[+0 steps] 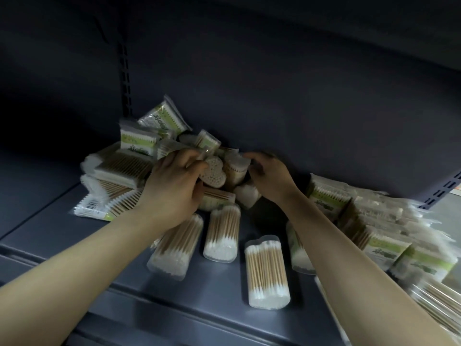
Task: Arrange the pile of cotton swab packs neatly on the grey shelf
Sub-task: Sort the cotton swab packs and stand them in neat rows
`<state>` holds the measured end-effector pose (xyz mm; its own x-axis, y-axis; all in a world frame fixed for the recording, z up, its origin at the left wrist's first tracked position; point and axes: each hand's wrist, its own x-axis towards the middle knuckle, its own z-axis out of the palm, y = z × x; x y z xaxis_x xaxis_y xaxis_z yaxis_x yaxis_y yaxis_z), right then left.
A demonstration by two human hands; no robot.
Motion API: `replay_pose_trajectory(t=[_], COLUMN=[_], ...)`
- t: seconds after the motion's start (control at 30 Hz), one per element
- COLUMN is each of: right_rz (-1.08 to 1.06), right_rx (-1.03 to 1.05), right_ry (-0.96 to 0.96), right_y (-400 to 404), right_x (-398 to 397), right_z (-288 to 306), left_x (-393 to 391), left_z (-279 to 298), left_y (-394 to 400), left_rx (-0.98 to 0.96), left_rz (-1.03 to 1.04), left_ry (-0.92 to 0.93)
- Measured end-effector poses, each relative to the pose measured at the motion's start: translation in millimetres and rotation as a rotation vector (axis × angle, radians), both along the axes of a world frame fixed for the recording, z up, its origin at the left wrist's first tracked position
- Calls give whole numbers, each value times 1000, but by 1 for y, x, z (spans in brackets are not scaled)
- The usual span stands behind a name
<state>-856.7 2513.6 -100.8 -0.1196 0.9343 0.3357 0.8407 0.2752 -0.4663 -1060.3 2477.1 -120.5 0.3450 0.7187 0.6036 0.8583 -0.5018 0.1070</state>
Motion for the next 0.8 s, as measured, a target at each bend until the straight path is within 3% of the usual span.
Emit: replay_pose_trajectory(t=[0.2, 0.37, 0.6, 0.8], right_rz=[-1, 128, -11, 56], right_rx=[18, -150, 156, 64], right_ry=[125, 13, -48, -73], right_y=[-5, -20, -1, 17], right_x=[-4, -3, 2, -1], right_z=[5, 1, -8, -14], left_x=[-10, -9, -1, 2], left_z=[-4, -10, -6, -1], left_y=[6, 4, 7, 13], left_rx=[0, 12, -56, -72], left_rz=[-5, 10, 49, 39], left_ry=[-60, -62, -29, 60])
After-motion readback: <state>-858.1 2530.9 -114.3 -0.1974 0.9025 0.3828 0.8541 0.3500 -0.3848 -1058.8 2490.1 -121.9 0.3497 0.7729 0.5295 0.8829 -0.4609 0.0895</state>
